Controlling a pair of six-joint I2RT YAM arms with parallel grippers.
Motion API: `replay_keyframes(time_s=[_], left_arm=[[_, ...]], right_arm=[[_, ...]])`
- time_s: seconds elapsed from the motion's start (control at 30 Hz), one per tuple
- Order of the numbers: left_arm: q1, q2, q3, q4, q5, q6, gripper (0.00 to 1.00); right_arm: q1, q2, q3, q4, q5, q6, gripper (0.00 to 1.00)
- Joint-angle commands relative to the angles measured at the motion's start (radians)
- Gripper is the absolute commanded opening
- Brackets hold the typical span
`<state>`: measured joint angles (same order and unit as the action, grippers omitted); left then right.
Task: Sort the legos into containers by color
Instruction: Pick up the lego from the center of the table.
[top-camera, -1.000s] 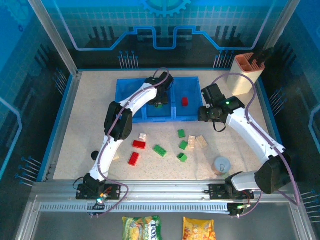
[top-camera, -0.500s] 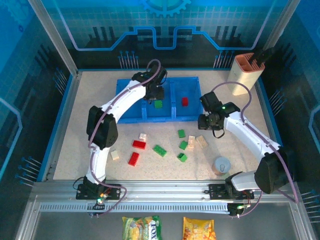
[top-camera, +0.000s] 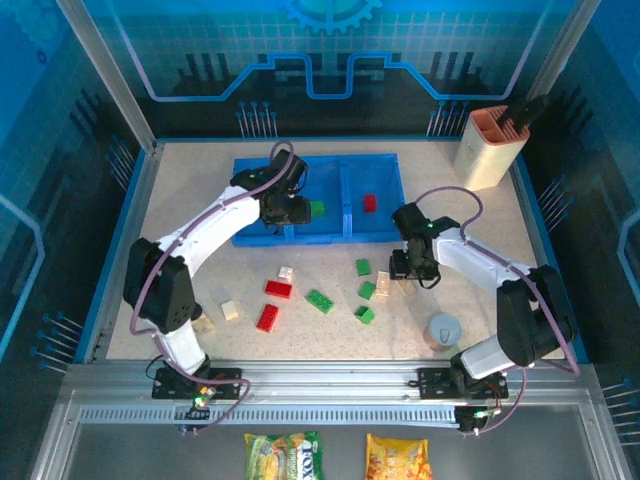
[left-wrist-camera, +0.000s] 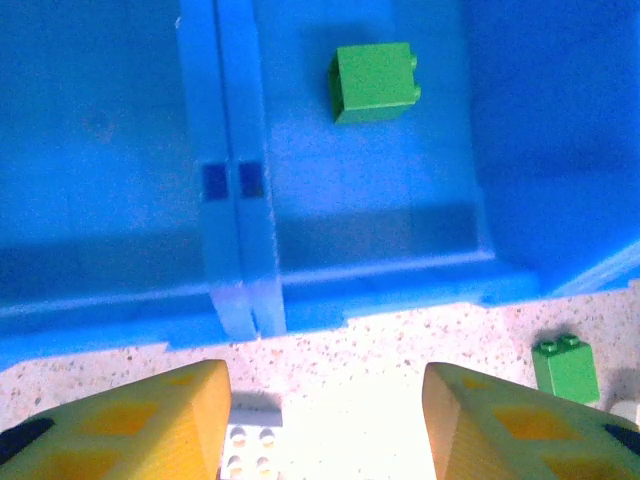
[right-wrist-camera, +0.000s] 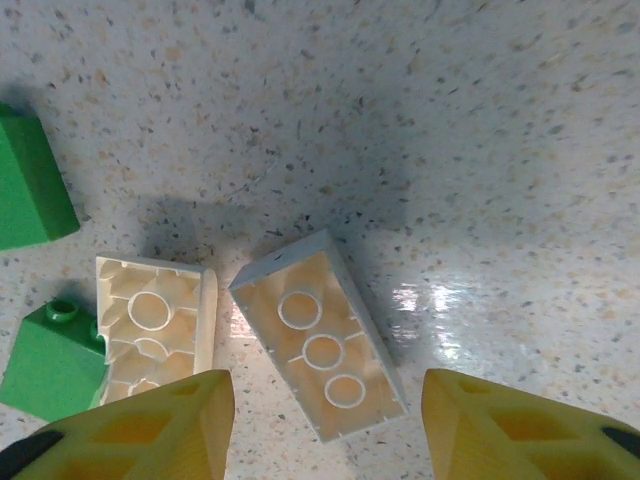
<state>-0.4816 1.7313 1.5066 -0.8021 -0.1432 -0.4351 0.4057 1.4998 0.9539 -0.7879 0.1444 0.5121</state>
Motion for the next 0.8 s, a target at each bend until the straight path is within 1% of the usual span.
replay_keyframes(time_s=[0.0,0.17,0.47,0.63,0.77], left_arm=[[0.010,-0.073,-0.056,0.030,0.030,0.014,0.55],[0.020,-0.126,-0.111,0.040,0.026,0.008,0.55],[0.025,-0.143,-0.132,0.040,0.026,0.006,0.55],[0.025,-0.143,-0.135,0.041,0.026,0.004,0.55],[0.027,-0.147,-0.135,0.040,0.030,0.004,0.55]], right_arm=[[0.005,0.040,-0.019,0.029,-0.028,-0.017,0.55],[0.004,0.084,-0.024,0.038,0.001,-0.018,0.56],[0.006,0.144,-0.023,0.063,-0.005,-0.027,0.55],[0.005,0.151,-0.021,0.065,0.004,-0.024,0.52],[0.005,0.151,-0.020,0.061,0.015,-0.024,0.48]])
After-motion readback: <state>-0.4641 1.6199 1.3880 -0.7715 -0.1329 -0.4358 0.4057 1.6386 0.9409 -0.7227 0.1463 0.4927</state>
